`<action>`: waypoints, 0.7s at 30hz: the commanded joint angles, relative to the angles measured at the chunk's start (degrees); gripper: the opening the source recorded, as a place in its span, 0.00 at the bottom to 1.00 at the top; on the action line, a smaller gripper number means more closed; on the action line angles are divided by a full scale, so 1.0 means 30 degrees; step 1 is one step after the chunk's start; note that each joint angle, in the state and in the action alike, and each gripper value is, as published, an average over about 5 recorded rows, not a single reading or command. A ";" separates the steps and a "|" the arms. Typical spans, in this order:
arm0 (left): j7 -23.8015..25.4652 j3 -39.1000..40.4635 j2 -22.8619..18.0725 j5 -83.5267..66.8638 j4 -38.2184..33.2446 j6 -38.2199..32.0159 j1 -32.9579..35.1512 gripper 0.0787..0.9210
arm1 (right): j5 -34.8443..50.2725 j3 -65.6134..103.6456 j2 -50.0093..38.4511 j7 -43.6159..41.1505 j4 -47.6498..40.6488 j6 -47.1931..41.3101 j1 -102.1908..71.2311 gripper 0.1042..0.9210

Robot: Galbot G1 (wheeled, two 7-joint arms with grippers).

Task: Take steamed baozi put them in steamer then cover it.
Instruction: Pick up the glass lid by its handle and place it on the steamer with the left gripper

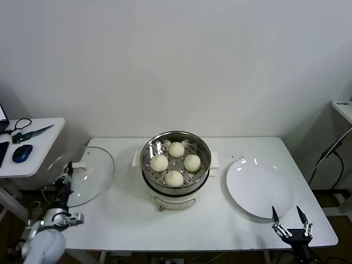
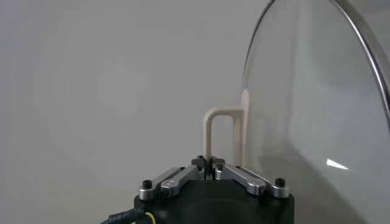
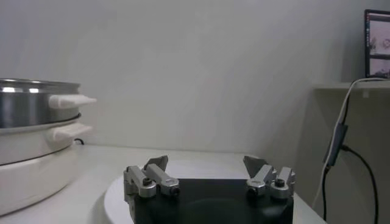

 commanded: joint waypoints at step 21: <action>0.6796 0.9258 -0.0210 -0.0080 -0.8764 1.0005 -0.3494 0.07 | -0.0327 -0.0689 -0.0298 0.0424 -0.1425 0.0668 0.1056 0.88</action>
